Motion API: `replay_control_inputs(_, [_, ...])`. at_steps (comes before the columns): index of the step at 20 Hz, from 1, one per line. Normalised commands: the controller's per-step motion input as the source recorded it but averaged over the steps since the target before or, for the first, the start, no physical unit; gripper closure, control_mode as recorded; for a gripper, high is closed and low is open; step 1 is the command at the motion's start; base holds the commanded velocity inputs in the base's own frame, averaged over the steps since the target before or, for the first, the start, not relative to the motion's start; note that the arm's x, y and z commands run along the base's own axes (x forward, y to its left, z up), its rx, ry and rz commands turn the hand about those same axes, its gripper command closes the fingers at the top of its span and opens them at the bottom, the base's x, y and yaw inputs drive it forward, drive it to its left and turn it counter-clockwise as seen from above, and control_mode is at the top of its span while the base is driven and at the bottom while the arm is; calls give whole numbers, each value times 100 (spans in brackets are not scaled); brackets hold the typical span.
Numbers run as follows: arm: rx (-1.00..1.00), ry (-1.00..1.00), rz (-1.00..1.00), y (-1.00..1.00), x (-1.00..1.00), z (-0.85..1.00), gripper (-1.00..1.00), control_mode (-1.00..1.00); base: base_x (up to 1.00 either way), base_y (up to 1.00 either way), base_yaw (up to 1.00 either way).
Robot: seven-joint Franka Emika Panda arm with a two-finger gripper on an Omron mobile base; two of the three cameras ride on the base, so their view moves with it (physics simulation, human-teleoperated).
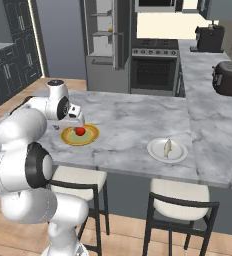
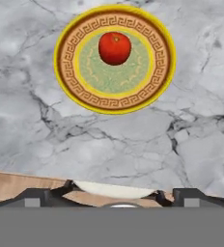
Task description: Transport the fish and tomato to the fridge. Place the fish on the rack containing meat and place the tomato on the rack containing the vegetable, ensuring meats and vegetables are on different racks.
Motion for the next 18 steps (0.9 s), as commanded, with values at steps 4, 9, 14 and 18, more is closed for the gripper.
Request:
replay_control_inputs(4, [-1,10,0,6,46,-35,-100,-100,0,0,0])
replay_control_inputs(9, [-3,13,-3,5,51,-30,-100,-100,0,0,0])
replay_control_inputs(14, [-3,10,-4,2,51,-26,-100,-100,0,0,0])
replay_control_inputs(18, [-1,8,-3,4,54,-22,-100,-100,0,0,0])
